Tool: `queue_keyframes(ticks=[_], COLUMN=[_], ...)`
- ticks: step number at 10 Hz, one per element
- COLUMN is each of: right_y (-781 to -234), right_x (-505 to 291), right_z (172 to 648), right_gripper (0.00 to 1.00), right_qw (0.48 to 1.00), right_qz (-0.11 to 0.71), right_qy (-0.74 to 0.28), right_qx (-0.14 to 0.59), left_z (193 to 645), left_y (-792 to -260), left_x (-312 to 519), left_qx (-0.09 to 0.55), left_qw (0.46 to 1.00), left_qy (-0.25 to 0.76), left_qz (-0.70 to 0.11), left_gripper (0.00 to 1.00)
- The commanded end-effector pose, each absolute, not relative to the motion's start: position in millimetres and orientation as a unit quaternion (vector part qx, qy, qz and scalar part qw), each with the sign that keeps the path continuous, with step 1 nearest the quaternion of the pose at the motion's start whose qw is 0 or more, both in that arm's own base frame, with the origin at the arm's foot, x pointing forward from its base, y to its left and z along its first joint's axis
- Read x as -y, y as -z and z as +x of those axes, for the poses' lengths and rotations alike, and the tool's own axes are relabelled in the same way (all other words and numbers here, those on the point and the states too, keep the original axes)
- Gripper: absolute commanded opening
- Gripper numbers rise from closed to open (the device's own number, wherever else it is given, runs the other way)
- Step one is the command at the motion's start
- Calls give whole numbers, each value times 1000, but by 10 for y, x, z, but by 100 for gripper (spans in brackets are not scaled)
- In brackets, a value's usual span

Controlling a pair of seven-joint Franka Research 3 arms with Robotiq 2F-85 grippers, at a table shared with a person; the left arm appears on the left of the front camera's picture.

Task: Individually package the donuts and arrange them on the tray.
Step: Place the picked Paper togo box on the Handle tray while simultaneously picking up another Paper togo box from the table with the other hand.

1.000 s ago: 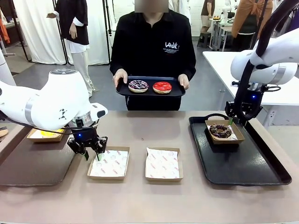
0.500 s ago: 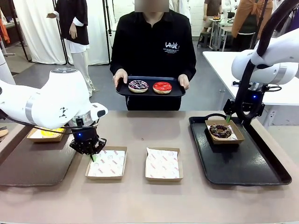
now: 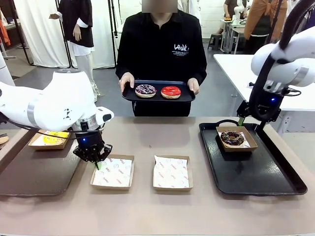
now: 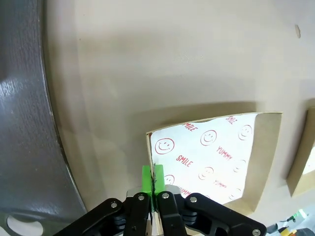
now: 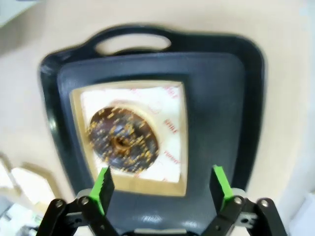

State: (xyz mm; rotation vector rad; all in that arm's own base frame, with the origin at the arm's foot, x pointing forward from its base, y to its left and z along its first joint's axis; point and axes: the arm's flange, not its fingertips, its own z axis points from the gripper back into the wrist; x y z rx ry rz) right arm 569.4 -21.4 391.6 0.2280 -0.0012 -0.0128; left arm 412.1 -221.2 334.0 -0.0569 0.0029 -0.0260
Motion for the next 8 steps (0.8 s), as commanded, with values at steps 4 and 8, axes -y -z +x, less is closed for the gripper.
queue_keyframes(ticks=[4, 8], right_y=[-4361, -4123], right_x=[1715, 2415], right_z=[4691, 3919], right_gripper=[100, 100], right_qw=[927, 872], right_qz=[373, 481], right_qy=[2, 41], right_qx=[37, 85], left_z=[4314, 4698], left_y=[-4458, -5068], left_x=[2390, 2658], left_qx=[13, 24], left_qw=[998, 999], left_qy=[14, 15], left_qz=[-64, -24], left_gripper=[0, 0])
